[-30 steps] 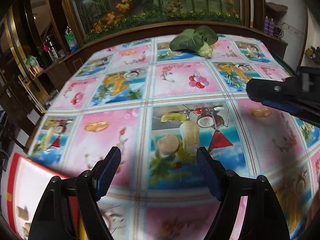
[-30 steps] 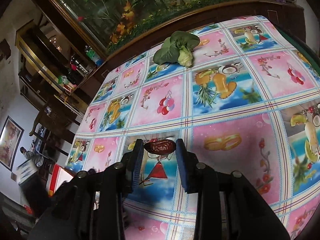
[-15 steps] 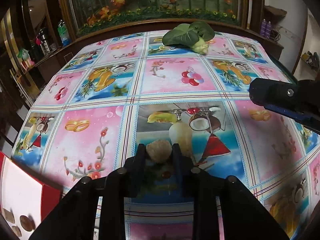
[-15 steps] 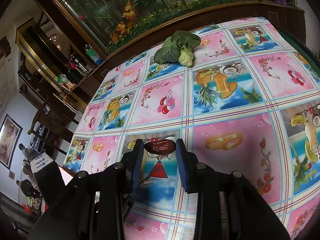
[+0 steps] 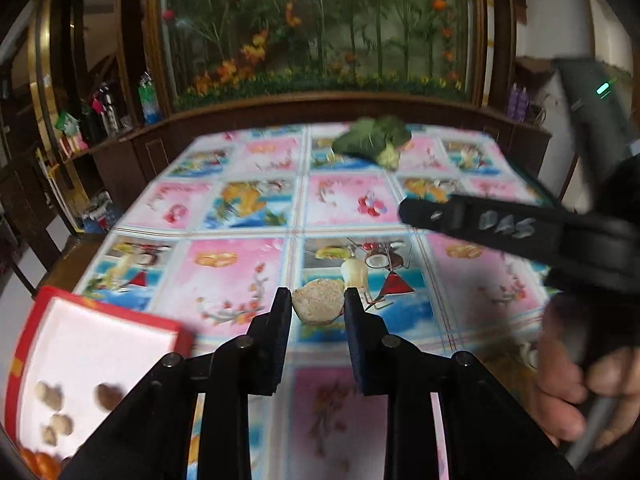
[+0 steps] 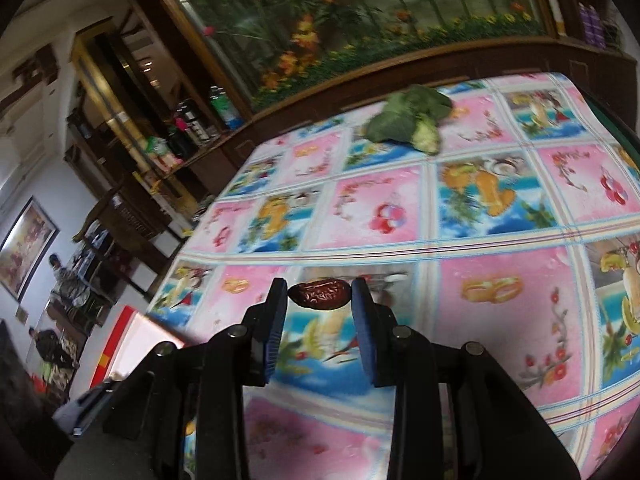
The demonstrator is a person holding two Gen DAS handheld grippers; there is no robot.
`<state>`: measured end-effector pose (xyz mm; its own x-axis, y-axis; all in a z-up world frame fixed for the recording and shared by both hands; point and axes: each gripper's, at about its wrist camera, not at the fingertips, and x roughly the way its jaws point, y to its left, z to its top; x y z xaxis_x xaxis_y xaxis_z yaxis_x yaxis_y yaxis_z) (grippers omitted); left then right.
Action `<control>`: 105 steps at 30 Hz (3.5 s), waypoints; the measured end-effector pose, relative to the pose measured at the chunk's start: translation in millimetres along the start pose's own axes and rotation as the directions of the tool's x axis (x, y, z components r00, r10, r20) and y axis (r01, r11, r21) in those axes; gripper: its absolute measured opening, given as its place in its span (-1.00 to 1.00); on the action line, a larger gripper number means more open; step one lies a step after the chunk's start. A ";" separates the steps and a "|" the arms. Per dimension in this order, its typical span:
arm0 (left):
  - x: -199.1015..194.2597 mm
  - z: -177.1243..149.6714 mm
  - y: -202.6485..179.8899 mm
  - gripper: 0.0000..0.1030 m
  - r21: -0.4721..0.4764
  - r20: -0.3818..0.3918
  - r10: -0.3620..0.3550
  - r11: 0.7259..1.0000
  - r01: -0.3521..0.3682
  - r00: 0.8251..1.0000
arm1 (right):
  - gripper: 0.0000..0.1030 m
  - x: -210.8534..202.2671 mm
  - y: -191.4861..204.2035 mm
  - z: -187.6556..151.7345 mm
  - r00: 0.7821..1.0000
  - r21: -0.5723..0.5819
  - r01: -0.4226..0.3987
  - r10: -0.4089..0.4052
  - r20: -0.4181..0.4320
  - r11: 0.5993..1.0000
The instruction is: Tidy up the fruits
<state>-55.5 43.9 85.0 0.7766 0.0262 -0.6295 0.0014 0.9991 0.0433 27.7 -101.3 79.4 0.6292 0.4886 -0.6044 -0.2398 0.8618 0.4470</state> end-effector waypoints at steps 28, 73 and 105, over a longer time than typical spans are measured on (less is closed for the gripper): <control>-104.8 -106.8 231.6 -0.50 -0.291 -0.056 0.354 0.889 -0.354 0.934 | -0.32 85.9 251.9 -124.3 0.883 -0.243 -0.421 0.333 -0.332 0.874; -187.5 -96.7 193.6 0.99 -0.290 0.232 0.396 0.900 -0.326 0.888 | 0.21 35.1 176.1 -85.0 0.973 -0.255 -0.224 0.232 0.003 0.941; -152.2 -39.7 58.3 0.99 -0.201 0.339 0.317 0.944 -0.261 0.886 | 0.64 -109.2 39.9 -75.5 0.947 -0.296 -0.002 0.097 0.307 0.955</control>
<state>-198.6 99.6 152.5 0.9020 0.3281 -0.2806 -0.3280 0.9434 0.0488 -106.4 -110.0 113.4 0.7994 0.5045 -0.3264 -0.4490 0.8625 0.2334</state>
